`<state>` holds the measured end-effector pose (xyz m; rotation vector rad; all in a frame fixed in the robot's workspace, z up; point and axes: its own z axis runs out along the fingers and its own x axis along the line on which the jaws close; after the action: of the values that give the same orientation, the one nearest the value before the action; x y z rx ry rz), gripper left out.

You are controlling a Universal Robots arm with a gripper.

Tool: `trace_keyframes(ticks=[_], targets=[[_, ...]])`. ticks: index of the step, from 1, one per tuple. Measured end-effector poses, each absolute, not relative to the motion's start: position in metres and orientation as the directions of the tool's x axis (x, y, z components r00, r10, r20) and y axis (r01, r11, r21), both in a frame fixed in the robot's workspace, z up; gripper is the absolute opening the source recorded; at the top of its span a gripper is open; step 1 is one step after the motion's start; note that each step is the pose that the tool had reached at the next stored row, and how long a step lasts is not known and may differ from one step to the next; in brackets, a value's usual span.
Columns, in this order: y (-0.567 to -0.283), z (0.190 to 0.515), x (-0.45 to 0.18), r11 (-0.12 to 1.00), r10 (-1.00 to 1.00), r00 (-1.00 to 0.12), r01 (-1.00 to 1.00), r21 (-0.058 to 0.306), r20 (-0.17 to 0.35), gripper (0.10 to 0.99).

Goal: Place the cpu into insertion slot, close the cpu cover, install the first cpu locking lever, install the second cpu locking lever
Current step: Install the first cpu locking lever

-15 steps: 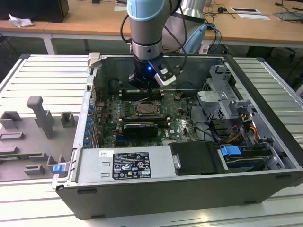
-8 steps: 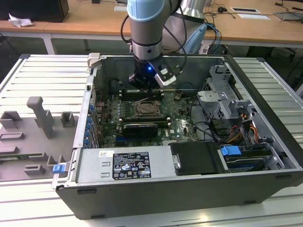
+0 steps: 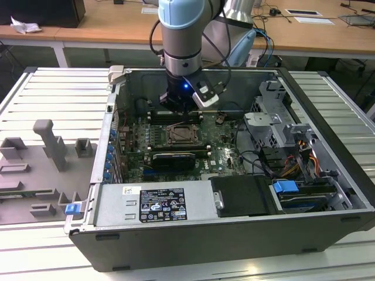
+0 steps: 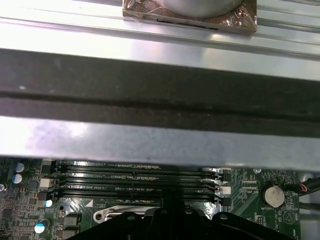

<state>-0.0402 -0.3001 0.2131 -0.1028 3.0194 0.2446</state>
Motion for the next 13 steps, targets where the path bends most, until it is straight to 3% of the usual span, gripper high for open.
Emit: trace_keyframes(ticks=[13], targets=[[-0.2973,0.2039,-0.0359,0.988,-0.062,-0.992,-0.076,0.136,-0.108,0.106]])
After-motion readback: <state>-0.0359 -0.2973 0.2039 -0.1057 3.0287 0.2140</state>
